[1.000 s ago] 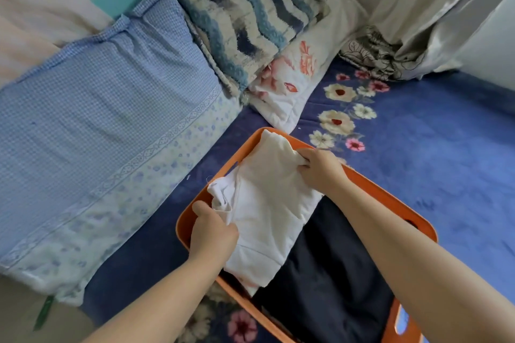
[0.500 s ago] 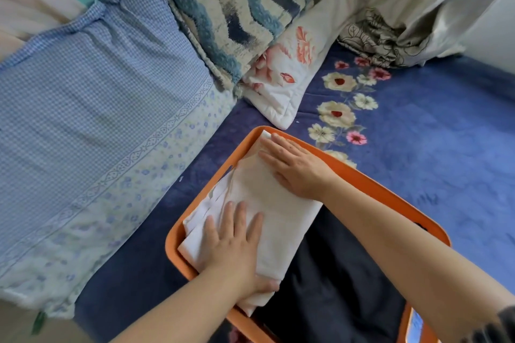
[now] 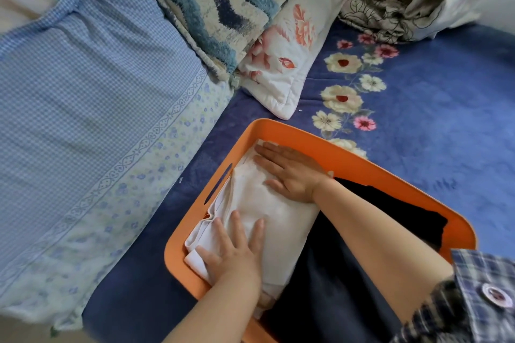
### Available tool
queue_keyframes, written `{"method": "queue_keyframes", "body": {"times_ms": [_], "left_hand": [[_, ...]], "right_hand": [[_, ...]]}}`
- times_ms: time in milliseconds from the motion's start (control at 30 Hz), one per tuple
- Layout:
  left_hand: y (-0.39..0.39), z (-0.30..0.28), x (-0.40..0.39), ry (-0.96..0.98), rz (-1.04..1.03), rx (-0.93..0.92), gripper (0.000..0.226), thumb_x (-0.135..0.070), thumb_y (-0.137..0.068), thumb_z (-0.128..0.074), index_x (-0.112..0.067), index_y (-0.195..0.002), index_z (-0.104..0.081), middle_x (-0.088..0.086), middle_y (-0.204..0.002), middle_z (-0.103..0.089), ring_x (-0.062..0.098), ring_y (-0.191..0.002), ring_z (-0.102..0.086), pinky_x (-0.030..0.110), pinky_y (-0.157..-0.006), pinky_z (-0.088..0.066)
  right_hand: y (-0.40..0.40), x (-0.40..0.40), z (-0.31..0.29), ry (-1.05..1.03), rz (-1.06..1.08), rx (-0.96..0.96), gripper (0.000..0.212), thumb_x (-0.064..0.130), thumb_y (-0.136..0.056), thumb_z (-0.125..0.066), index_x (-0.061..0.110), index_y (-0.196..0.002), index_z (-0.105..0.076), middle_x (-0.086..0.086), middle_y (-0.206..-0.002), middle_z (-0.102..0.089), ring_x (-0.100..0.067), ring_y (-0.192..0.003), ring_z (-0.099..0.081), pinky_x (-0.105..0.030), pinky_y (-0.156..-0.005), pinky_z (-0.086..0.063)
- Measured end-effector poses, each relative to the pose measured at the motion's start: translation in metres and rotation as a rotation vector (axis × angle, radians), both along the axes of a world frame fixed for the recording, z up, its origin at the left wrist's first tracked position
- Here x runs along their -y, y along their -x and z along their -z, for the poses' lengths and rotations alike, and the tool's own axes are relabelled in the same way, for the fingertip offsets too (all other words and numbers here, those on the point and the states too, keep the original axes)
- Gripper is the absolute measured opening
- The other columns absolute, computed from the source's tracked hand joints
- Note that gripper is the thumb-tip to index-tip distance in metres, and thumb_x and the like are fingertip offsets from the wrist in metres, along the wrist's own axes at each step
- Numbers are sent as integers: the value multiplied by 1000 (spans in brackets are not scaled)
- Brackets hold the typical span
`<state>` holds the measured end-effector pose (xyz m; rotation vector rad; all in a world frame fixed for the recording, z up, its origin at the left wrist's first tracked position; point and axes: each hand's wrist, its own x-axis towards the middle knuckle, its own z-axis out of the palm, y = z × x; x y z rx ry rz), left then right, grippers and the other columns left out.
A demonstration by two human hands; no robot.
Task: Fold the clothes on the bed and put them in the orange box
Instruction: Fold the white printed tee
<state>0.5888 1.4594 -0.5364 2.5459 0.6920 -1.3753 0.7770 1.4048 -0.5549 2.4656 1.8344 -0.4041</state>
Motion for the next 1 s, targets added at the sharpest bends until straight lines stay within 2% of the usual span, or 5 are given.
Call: {"method": "queue_keyframes", "body": {"times_ms": [100, 233, 433, 567, 1000], "left_hand": [[1, -4, -2, 26, 10, -20, 120, -42, -80, -67, -35, -130, 41, 9, -141, 46, 43, -132, 33, 67, -103, -12], [-1, -27, -7, 114, 25, 57, 116, -76, -69, -54, -35, -140, 29, 10, -148, 36, 39, -135, 31, 62, -107, 2], [7, -26, -3, -24, -92, 61, 119, -78, -70, -51, -29, -139, 33, 23, -146, 34, 42, -136, 27, 56, -111, -5], [-3, -22, -1, 8, -144, -28, 127, -74, -67, -58, -26, -136, 37, 25, -142, 38, 46, -134, 27, 59, -110, -5], [-9, -6, 5, -81, -175, -99, 133, -75, -65, -61, -23, -128, 45, 24, -142, 39, 44, -135, 27, 57, -110, -7]], "right_hand": [[7, 6, 4, -52, -55, 281, 56, 31, -98, -18, 10, -114, -67, -6, -121, -64, -24, -116, -58, -36, -105, -27], [24, 9, -6, -220, -137, 400, 60, 10, -99, -12, 8, -102, -72, -8, -116, -66, -23, -115, -59, -36, -105, -29], [0, 9, -8, -40, 45, -113, 52, 34, -101, -1, 19, -149, -16, 4, -157, -11, -14, -145, -7, -26, -117, -6], [5, 6, 4, -163, 135, -258, 59, 34, -93, -17, 7, -143, -32, -8, -152, -26, -23, -142, -20, -31, -117, -9], [2, -3, 23, -149, 323, -411, 42, 23, -100, -32, 22, -142, -37, 5, -153, -26, -14, -141, -22, -28, -117, -11]]}}
